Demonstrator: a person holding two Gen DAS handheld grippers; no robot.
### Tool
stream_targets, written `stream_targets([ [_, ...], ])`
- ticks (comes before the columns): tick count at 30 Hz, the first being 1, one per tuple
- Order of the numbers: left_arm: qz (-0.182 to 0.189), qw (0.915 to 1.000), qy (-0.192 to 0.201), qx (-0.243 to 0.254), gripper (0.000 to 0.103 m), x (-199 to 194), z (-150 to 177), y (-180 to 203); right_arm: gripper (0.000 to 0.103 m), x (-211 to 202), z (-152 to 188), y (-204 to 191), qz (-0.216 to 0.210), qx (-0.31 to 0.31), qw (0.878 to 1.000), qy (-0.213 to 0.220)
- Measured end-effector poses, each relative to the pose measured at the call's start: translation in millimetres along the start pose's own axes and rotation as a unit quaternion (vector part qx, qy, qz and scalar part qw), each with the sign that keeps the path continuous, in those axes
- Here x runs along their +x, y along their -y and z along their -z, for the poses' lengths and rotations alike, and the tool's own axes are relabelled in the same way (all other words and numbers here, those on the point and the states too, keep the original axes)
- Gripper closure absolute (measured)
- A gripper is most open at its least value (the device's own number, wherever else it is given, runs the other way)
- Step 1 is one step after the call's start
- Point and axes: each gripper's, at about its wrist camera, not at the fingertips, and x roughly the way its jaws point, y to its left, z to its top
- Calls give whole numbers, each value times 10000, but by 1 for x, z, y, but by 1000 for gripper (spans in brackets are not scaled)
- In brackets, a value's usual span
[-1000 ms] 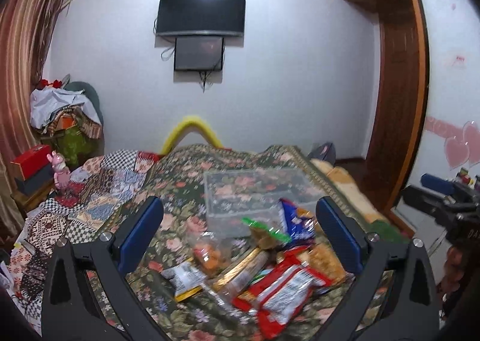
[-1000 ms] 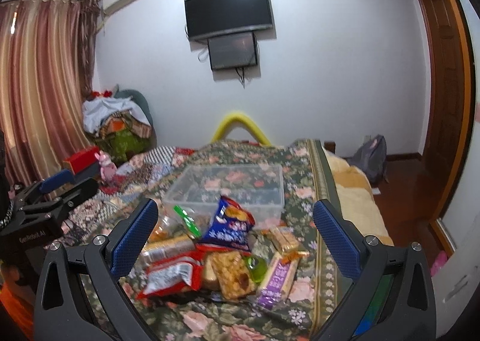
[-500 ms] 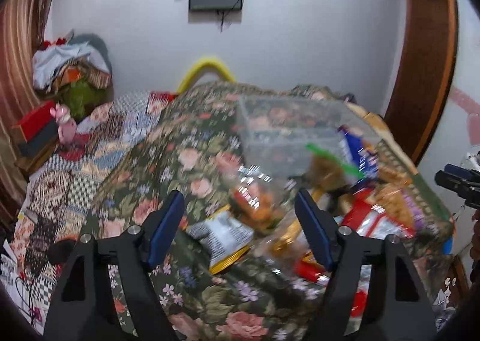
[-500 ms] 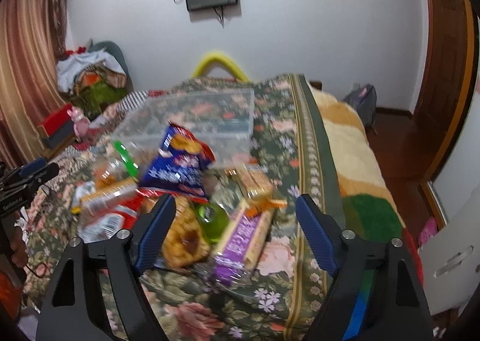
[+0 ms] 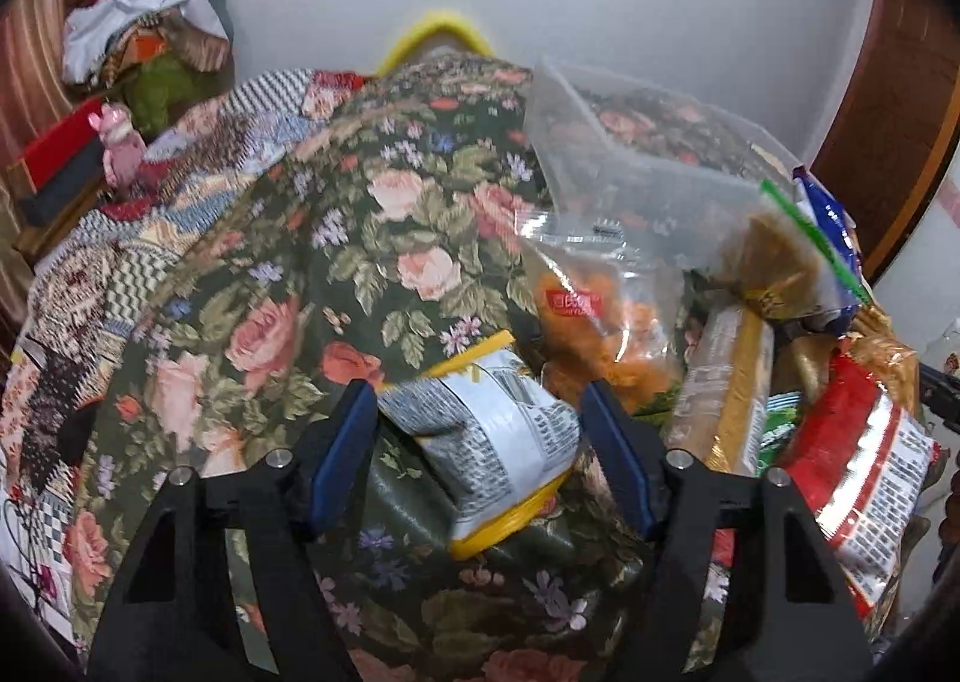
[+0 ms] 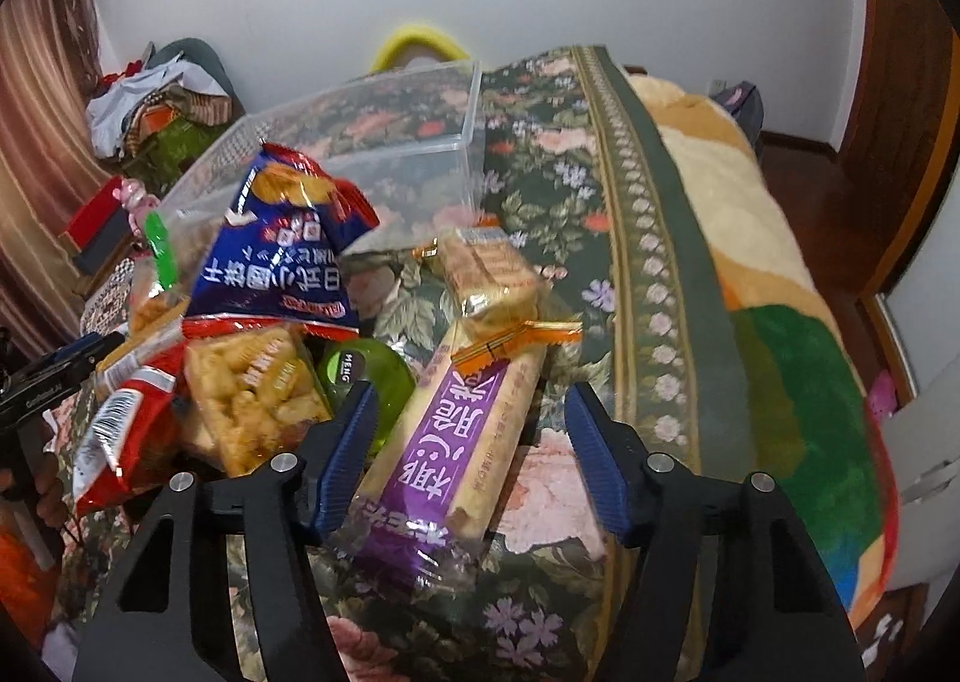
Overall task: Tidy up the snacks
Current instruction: 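Grasp the white chip bag with left tool while right grasps purple biscuit bar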
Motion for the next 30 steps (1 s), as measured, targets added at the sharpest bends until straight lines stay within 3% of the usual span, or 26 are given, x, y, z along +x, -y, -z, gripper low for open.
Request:
stream_targets([
  [8, -68, 9998, -151, -58, 38, 13, 3, -4, 44, 5, 1, 2, -112, 121, 9998, -110],
  [10, -62, 9999, -133, -19, 45, 13, 4, -2, 44, 7, 4, 3, -56, 132, 9997, -179],
  [14, -48, 10000, -56, -10, 50, 12, 7, -1, 44, 11, 8, 6, -124, 233, 9993, -280],
  [18, -97, 9999, 63, 40, 60, 3, 8, 2, 51, 16, 7, 4, -136, 170, 9992, -346],
  [22, -89, 9999, 106, 46, 62, -5, 7, 2, 59, 18, 7, 2, -57, 132, 9995, -271],
  [30, -52, 9989, 441, 140, 63, -35, -3, 7, 64, -3, 1, -5, -206, 61, 9998, -51],
])
